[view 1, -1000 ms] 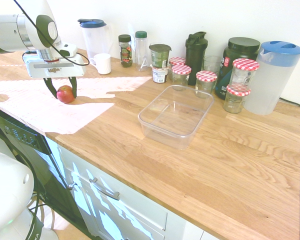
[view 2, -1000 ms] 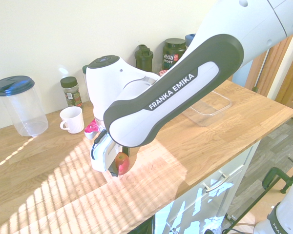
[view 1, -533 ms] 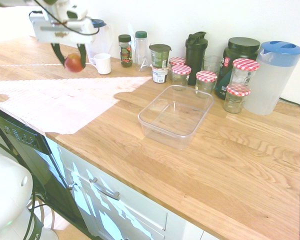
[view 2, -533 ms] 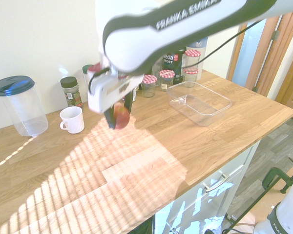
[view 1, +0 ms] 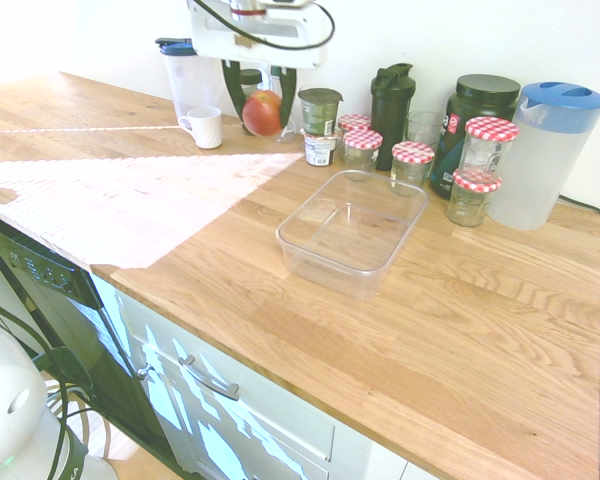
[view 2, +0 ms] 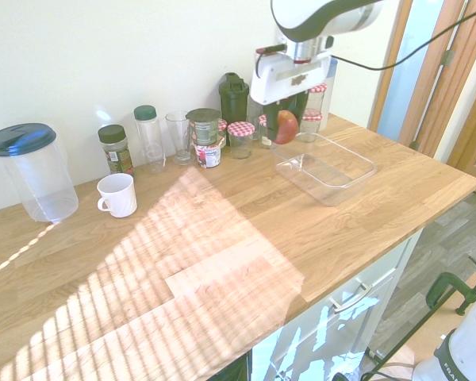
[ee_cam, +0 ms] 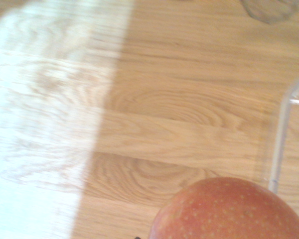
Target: Put the apple into the container
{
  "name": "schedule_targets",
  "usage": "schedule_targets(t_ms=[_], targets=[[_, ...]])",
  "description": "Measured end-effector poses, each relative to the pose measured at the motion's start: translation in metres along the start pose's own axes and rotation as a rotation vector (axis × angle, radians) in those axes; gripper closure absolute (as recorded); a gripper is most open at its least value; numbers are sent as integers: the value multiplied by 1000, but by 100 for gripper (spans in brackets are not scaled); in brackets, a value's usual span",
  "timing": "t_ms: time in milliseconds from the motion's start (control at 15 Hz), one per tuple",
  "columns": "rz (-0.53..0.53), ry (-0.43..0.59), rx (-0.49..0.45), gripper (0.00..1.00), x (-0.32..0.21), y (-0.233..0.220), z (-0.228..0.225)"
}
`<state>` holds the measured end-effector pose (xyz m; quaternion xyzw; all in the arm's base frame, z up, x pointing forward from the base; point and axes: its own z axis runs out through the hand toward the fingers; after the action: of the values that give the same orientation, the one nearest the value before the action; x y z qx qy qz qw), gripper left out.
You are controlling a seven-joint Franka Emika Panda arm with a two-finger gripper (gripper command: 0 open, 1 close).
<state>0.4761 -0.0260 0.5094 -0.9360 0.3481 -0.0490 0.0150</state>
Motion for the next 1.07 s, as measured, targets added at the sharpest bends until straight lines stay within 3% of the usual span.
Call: schedule_targets(t_ms=[400, 933, 1000, 1067], targets=[[158, 6, -21, 100, 44, 101, 61], [196, 7, -69, 100, 69, 129, 125], [197, 3, -72, 0, 69, 129, 129], [200, -1, -75, 0, 68, 128, 133]])
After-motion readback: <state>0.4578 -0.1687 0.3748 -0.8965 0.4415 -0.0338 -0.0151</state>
